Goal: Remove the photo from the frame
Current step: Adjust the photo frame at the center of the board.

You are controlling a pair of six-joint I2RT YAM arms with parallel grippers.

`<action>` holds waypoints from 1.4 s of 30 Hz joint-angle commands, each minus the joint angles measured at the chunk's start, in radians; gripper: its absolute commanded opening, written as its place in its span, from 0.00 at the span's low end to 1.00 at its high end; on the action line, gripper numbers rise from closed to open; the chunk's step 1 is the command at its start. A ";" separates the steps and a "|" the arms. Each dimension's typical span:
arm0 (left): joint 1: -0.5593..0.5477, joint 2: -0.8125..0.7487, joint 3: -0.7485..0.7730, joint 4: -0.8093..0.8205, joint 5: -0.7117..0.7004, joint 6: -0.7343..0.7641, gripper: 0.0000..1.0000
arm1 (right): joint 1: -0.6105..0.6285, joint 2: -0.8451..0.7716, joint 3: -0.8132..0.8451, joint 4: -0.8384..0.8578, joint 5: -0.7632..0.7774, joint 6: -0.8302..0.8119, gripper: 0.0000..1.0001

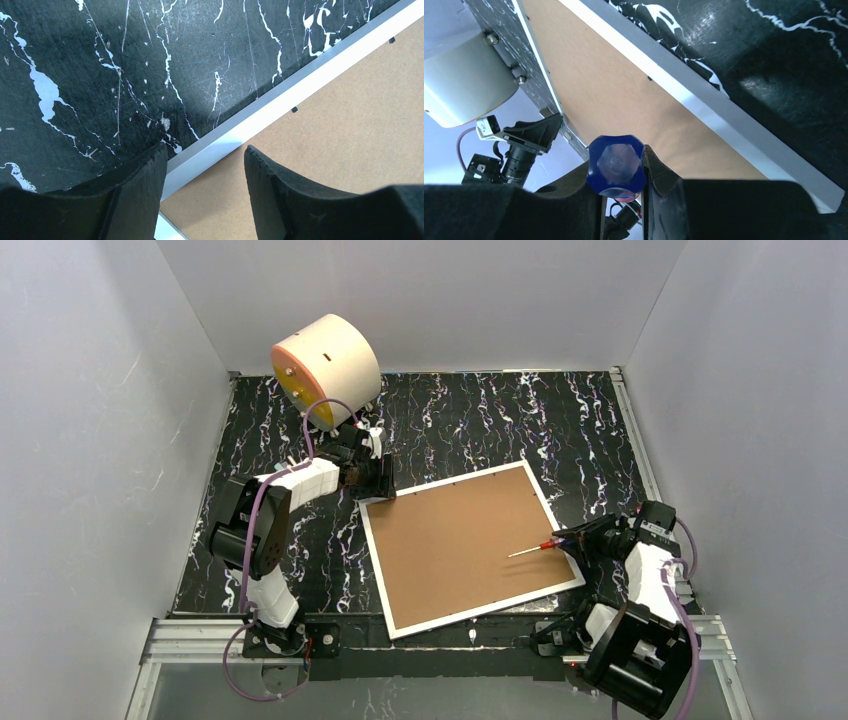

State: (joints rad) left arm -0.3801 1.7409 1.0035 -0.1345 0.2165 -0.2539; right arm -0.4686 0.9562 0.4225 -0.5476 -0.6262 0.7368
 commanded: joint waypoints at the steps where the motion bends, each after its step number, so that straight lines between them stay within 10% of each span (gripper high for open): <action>1: 0.007 -0.006 0.007 -0.073 0.022 0.007 0.56 | -0.013 -0.048 0.027 -0.005 -0.037 -0.027 0.01; 15: 0.007 -0.014 -0.009 -0.063 0.032 -0.005 0.56 | 0.014 0.199 0.094 0.245 -0.088 -0.031 0.01; 24: 0.007 -0.012 -0.006 -0.069 0.036 -0.005 0.56 | 0.330 0.501 0.331 0.499 0.039 0.133 0.01; 42: 0.007 -0.015 -0.028 -0.081 0.034 -0.004 0.56 | 0.447 1.010 0.713 0.513 0.108 0.128 0.01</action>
State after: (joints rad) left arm -0.3748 1.7409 1.0031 -0.1379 0.2333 -0.2581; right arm -0.0303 1.9320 1.0843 -0.0517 -0.5491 0.8757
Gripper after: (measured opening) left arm 0.559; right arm 0.329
